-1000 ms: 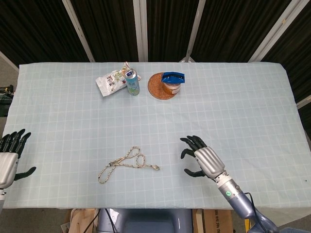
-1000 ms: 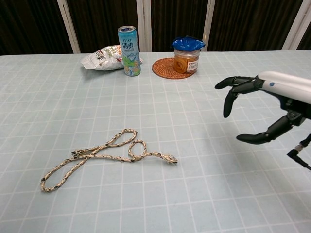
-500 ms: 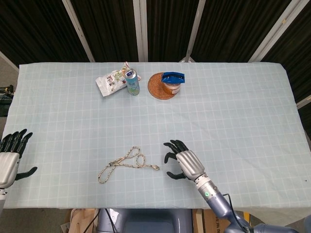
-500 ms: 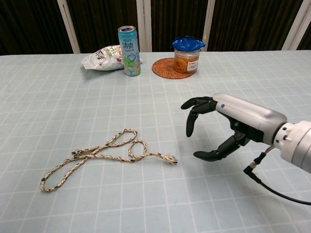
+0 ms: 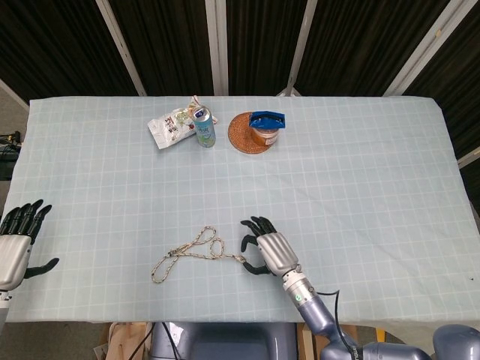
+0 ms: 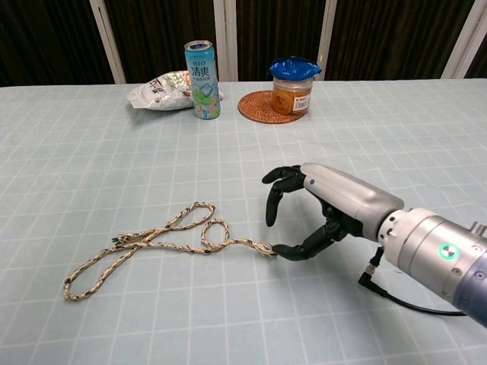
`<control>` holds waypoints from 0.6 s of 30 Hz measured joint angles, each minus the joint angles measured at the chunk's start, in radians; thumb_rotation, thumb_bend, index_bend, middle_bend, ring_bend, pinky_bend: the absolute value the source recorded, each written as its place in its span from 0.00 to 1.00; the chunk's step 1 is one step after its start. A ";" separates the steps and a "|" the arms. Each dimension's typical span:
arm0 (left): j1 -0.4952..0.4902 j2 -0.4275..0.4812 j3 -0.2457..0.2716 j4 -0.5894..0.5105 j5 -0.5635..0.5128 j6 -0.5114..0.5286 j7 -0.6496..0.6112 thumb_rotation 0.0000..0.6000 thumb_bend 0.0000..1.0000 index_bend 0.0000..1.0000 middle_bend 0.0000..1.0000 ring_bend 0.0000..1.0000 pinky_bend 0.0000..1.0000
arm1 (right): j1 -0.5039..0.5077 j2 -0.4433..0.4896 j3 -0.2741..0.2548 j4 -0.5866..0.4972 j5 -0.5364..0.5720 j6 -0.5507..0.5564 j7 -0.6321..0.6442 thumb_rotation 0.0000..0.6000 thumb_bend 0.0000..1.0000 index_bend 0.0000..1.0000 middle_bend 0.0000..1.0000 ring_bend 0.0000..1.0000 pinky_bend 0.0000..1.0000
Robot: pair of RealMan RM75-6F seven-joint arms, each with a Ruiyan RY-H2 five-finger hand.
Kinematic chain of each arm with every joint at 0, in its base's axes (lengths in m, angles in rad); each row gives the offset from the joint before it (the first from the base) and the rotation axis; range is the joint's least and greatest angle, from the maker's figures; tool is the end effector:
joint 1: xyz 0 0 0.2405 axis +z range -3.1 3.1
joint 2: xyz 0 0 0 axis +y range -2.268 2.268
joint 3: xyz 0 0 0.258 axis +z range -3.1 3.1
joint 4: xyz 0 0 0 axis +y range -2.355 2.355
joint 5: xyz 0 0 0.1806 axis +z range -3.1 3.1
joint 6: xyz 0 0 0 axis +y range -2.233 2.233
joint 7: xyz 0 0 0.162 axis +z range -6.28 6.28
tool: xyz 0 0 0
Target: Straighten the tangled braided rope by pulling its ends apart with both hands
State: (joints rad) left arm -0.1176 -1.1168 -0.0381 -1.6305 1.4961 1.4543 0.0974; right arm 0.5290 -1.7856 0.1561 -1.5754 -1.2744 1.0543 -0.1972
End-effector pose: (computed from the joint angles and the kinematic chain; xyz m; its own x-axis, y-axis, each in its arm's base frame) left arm -0.2949 0.2040 0.1798 0.4698 0.0298 0.8823 0.8825 -0.0394 -0.4686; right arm -0.1201 -0.2713 -0.0542 0.0580 -0.4079 0.9112 -0.9498 -0.3035 -0.0754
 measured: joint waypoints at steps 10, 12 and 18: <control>-0.003 0.003 0.001 -0.001 0.003 -0.004 -0.016 1.00 0.00 0.00 0.00 0.00 0.00 | 0.017 -0.073 0.007 0.056 0.028 0.006 -0.025 1.00 0.36 0.55 0.17 0.00 0.00; -0.004 0.003 0.001 -0.001 0.002 -0.005 -0.018 1.00 0.00 0.00 0.00 0.00 0.00 | 0.019 -0.080 0.007 0.062 0.034 0.006 -0.029 1.00 0.36 0.55 0.17 0.00 0.00; -0.007 0.004 0.001 -0.002 -0.001 -0.012 -0.022 1.00 0.00 0.00 0.00 0.00 0.00 | 0.022 -0.098 0.005 0.083 0.042 0.006 -0.036 1.00 0.36 0.55 0.17 0.00 0.00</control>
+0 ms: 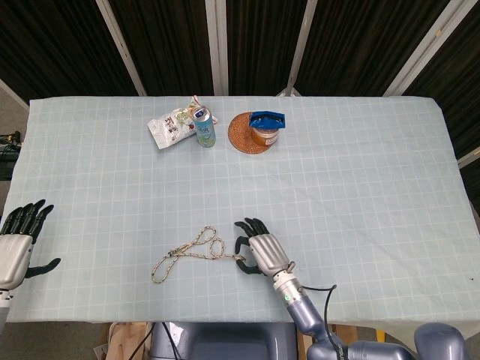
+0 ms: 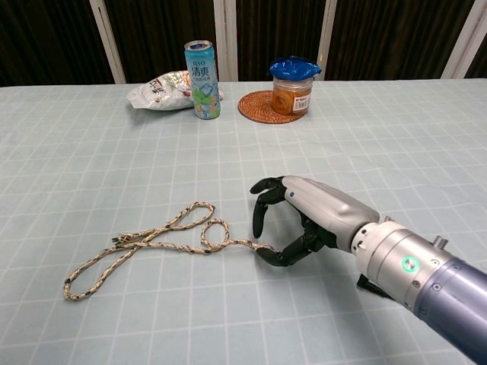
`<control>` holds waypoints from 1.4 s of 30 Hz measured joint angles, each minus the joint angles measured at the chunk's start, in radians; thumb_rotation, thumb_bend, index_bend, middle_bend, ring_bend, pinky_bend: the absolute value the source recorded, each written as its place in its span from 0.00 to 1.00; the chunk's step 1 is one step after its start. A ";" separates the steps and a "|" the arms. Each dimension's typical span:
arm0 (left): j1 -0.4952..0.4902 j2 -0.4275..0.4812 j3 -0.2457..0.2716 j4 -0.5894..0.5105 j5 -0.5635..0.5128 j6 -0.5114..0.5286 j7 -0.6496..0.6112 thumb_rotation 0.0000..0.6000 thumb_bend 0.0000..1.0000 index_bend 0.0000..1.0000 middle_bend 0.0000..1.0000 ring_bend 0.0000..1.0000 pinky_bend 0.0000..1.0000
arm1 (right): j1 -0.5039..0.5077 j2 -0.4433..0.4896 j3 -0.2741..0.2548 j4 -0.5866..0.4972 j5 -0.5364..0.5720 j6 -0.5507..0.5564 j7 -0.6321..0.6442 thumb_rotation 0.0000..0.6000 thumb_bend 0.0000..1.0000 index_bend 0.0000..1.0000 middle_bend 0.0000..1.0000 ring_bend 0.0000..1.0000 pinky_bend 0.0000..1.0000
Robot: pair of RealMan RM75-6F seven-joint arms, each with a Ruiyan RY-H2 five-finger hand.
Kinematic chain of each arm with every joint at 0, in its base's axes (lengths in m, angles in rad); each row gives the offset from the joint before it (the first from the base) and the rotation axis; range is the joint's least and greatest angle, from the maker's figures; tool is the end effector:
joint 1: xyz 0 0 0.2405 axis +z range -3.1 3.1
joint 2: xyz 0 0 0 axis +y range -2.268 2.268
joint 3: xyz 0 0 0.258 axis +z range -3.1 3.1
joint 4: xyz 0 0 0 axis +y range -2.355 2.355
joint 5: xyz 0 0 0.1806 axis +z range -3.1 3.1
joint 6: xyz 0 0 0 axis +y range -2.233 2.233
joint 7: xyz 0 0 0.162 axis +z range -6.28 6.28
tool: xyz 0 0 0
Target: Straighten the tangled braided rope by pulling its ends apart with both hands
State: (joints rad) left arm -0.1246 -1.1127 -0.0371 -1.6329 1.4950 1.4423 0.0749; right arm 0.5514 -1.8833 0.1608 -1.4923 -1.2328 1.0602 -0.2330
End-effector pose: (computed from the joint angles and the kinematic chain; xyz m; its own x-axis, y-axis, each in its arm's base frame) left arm -0.2943 0.2057 0.1790 0.4518 0.0404 0.8912 0.8919 -0.0448 -0.4501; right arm -0.1127 -0.2718 -0.0789 0.0640 -0.4110 0.9094 -0.9563 -0.2858 -0.0619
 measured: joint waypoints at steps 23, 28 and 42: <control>-0.004 0.001 0.002 -0.005 0.002 -0.005 -0.011 1.00 0.00 0.00 0.00 0.00 0.00 | -0.008 -0.026 -0.001 0.005 0.015 0.038 -0.042 1.00 0.36 0.54 0.17 0.00 0.00; -0.004 0.001 0.003 -0.006 0.002 -0.005 -0.012 1.00 0.00 0.00 0.00 0.00 0.00 | -0.011 -0.030 -0.002 0.000 0.018 0.043 -0.049 1.00 0.36 0.54 0.17 0.00 0.00; -0.006 0.003 0.003 -0.008 -0.003 -0.010 -0.019 1.00 0.00 0.00 0.00 0.00 0.00 | -0.007 -0.051 -0.003 0.032 0.041 0.032 -0.074 1.00 0.36 0.53 0.17 0.00 0.00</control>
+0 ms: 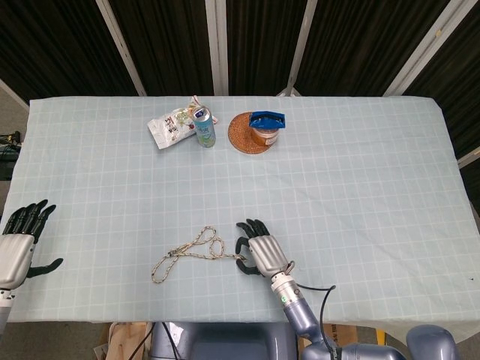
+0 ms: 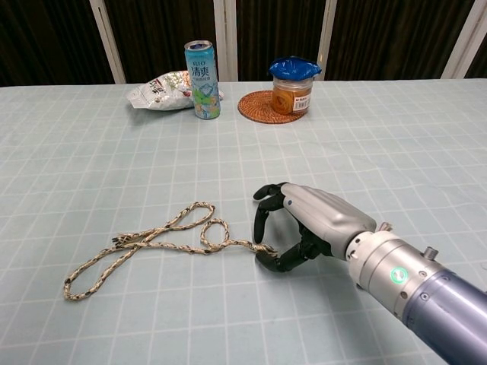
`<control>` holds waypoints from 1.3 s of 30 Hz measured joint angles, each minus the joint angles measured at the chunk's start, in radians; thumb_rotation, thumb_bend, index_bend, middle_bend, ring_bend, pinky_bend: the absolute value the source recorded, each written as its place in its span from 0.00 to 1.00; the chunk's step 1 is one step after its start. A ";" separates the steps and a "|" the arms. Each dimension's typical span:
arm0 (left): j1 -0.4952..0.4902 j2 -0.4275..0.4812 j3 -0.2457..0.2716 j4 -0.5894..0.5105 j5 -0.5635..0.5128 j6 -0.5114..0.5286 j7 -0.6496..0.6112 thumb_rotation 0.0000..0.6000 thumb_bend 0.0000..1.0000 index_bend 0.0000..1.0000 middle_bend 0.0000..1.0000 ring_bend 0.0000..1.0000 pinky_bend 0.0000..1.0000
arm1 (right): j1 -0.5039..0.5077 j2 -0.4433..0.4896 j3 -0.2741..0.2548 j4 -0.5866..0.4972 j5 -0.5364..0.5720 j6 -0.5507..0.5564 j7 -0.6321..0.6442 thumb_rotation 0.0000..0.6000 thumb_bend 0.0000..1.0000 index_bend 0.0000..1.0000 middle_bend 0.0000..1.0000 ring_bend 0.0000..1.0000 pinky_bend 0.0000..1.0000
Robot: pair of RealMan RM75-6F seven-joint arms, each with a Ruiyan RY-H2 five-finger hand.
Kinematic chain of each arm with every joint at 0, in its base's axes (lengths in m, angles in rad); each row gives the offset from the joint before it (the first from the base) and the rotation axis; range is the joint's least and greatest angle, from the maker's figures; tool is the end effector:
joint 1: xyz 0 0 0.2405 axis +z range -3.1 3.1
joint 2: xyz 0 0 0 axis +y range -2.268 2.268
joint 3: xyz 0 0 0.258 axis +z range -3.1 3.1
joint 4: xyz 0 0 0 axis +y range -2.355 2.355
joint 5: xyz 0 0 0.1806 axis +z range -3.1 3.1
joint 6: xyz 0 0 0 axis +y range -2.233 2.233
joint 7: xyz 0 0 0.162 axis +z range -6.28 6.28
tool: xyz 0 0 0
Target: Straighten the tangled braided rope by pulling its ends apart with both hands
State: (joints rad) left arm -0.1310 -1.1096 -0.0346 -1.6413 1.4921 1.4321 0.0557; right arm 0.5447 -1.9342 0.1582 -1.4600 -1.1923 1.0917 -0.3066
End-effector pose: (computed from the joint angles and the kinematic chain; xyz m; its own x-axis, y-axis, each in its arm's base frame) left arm -0.2930 0.2069 0.1775 0.4303 0.0519 0.9012 0.9025 -0.0480 -0.4281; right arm -0.1144 -0.2692 -0.0891 0.0936 -0.3911 0.9156 -0.9657 -0.2594 -0.0121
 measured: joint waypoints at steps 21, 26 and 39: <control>0.001 0.000 0.003 -0.003 0.002 0.002 0.000 1.00 0.00 0.00 0.00 0.00 0.00 | -0.015 0.039 -0.012 -0.046 -0.008 0.018 -0.018 1.00 0.49 0.59 0.19 0.00 0.00; 0.001 -0.001 0.005 -0.007 0.001 0.000 0.011 1.00 0.00 0.00 0.00 0.00 0.00 | -0.025 0.090 0.000 -0.082 -0.012 0.036 -0.016 1.00 0.50 0.61 0.20 0.00 0.00; -0.004 -0.013 0.006 -0.018 -0.003 -0.009 0.054 1.00 0.01 0.03 0.00 0.00 0.00 | -0.066 0.248 0.017 -0.171 0.007 0.066 0.006 1.00 0.50 0.61 0.21 0.00 0.00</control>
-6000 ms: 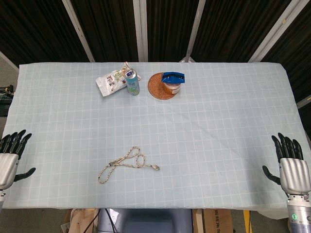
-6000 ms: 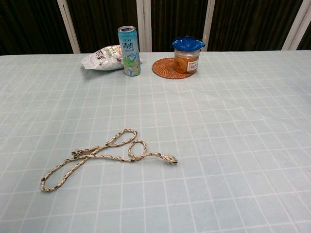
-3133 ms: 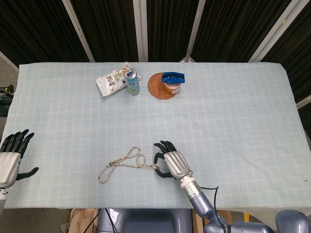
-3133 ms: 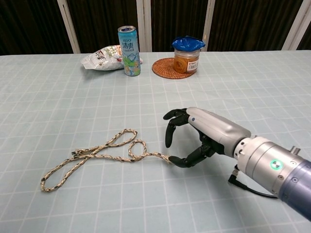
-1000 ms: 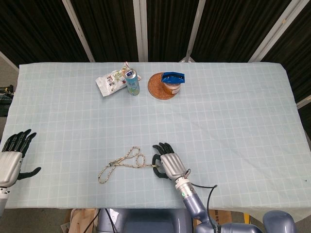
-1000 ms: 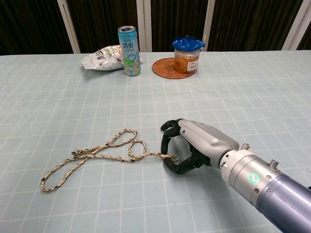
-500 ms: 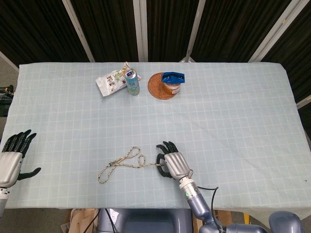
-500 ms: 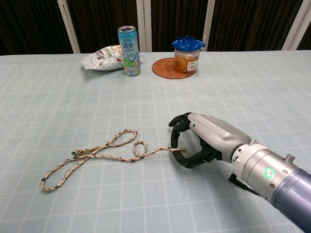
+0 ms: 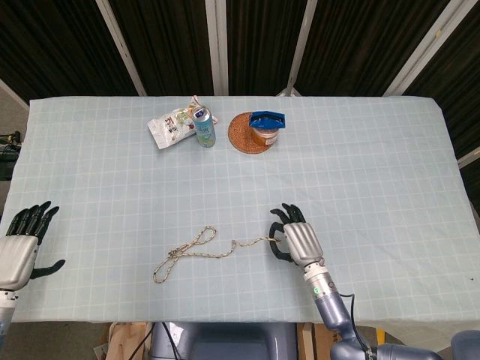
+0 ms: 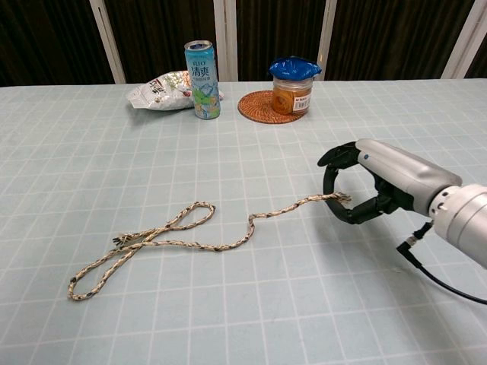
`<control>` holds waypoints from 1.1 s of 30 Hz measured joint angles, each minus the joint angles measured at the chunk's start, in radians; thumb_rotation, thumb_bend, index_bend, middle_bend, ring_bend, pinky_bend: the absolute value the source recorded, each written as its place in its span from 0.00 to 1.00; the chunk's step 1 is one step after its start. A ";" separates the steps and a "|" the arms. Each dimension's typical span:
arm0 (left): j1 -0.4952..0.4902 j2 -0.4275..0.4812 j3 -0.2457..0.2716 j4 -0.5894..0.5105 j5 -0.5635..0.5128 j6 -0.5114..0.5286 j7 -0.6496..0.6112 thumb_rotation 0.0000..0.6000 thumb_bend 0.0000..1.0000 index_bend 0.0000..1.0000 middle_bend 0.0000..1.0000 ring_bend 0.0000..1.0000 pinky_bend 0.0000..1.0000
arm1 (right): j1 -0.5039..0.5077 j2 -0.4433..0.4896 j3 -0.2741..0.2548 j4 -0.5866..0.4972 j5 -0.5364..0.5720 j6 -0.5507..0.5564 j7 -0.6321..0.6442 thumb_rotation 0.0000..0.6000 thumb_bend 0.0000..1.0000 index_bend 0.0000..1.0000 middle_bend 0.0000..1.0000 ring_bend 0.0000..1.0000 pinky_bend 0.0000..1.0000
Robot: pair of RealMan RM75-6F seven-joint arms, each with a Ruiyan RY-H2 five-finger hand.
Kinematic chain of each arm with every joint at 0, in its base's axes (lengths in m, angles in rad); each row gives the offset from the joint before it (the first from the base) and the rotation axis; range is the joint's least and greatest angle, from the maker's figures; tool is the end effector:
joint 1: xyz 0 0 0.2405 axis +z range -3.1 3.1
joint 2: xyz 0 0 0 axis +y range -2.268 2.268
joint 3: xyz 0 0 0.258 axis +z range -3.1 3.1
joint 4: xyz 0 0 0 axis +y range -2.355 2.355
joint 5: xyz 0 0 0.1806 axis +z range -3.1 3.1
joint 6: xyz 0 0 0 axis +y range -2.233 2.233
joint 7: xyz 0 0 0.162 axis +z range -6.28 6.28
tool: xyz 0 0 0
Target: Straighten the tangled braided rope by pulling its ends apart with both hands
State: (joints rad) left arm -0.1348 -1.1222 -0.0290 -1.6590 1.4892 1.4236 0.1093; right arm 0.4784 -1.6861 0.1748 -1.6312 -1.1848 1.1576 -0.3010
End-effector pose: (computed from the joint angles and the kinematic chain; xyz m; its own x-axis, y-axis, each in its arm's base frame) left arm -0.2896 0.2064 0.1700 0.4520 0.0653 0.8896 0.8918 -0.0547 -0.4491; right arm -0.1588 -0.2835 -0.0133 0.1124 -0.2871 0.9513 -0.9801 -0.1896 0.0585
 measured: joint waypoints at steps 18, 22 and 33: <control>-0.180 -0.147 -0.061 -0.168 -0.074 -0.205 0.310 1.00 0.31 0.45 0.15 0.00 0.00 | -0.019 0.020 -0.034 -0.040 -0.007 0.007 0.009 1.00 0.50 0.61 0.21 0.00 0.00; -0.224 -0.230 -0.087 -0.181 -0.136 -0.237 0.379 1.00 0.33 0.47 0.16 0.00 0.00 | -0.022 0.029 -0.030 -0.046 0.004 0.008 0.010 1.00 0.50 0.61 0.21 0.00 0.00; -0.328 -0.415 -0.123 -0.186 -0.300 -0.296 0.520 1.00 0.33 0.49 0.17 0.00 0.00 | -0.021 0.044 -0.012 -0.063 0.034 0.016 -0.009 1.00 0.50 0.61 0.21 0.00 0.00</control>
State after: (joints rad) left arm -0.4628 -1.5375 -0.1521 -1.8449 1.1892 1.1274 0.6293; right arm 0.4576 -1.6422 0.1630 -1.6945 -1.1509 1.1735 -0.3102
